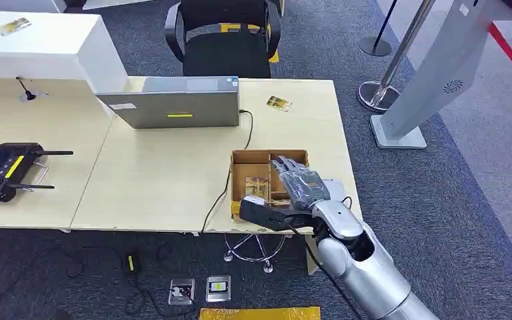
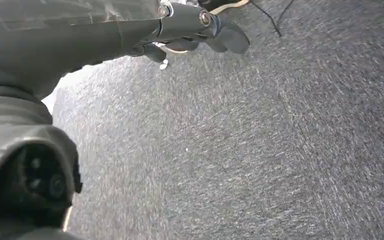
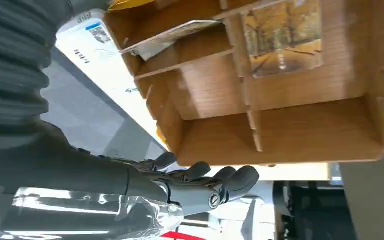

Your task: Pass the card to the sensor for recognition and then transmit it.

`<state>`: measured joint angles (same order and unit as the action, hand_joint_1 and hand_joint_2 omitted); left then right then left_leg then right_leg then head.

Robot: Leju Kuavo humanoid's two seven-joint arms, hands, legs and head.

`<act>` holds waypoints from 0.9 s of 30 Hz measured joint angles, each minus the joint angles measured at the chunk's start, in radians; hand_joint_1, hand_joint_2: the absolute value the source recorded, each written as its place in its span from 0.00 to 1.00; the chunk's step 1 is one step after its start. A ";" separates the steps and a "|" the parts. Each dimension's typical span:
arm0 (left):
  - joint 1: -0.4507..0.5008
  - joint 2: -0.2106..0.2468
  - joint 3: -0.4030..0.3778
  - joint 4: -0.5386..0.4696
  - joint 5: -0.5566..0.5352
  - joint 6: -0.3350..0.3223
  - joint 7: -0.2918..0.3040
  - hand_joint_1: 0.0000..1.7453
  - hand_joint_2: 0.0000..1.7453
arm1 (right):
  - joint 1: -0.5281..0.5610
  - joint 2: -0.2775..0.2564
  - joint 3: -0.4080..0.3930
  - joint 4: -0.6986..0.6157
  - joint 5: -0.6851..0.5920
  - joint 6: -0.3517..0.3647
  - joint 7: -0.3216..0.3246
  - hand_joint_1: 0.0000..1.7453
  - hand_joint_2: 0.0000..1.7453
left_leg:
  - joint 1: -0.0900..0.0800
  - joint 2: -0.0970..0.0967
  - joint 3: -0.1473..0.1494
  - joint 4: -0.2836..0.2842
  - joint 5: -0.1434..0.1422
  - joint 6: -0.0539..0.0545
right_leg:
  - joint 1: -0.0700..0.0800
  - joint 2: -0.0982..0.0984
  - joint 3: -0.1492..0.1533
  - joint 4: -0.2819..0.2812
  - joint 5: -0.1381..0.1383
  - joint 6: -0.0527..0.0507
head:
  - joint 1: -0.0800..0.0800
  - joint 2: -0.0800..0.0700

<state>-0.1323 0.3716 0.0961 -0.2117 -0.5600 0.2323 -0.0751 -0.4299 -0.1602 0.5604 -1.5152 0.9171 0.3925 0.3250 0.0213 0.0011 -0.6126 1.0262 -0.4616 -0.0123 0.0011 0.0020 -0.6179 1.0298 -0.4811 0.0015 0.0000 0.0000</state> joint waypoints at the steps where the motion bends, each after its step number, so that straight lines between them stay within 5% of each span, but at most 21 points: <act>1: 0.000 -0.003 0.002 0.000 0.003 0.005 0.008 0.00 0.00 | -0.006 0.005 0.001 0.000 -0.001 -0.001 -0.007 0.00 1.00 | 0.000 0.000 0.000 0.000 0.000 0.000 | 0.000 0.000 0.000 0.000 0.000 0.000 | 0.000 0.000; 13: -0.001 -0.027 0.029 0.000 0.016 0.017 0.025 0.00 0.00 | -0.105 0.045 0.042 0.019 -0.039 0.005 -0.027 0.00 1.00 | 0.000 0.000 0.000 0.000 0.000 0.000 | 0.000 0.000 0.000 0.000 0.000 0.000 | 0.000 0.000; 27: -0.001 -0.023 0.031 0.001 -0.016 -0.013 -0.007 0.00 0.00 | -0.075 -0.009 0.035 -0.005 -0.072 0.071 0.028 0.00 1.00 | 0.000 0.000 0.001 0.000 0.000 0.000 | 0.000 0.000 0.000 0.000 0.000 0.000 | 0.000 0.000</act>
<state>-0.1330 0.3487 0.1266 -0.2106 -0.5764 0.2197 -0.0824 -0.5049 -0.1690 0.5955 -1.5202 0.8450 0.4631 0.3529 0.0213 0.0010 -0.6115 1.0264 -0.4616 -0.0123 0.0011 0.0021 -0.6179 1.0299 -0.4811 0.0015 0.0000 0.0000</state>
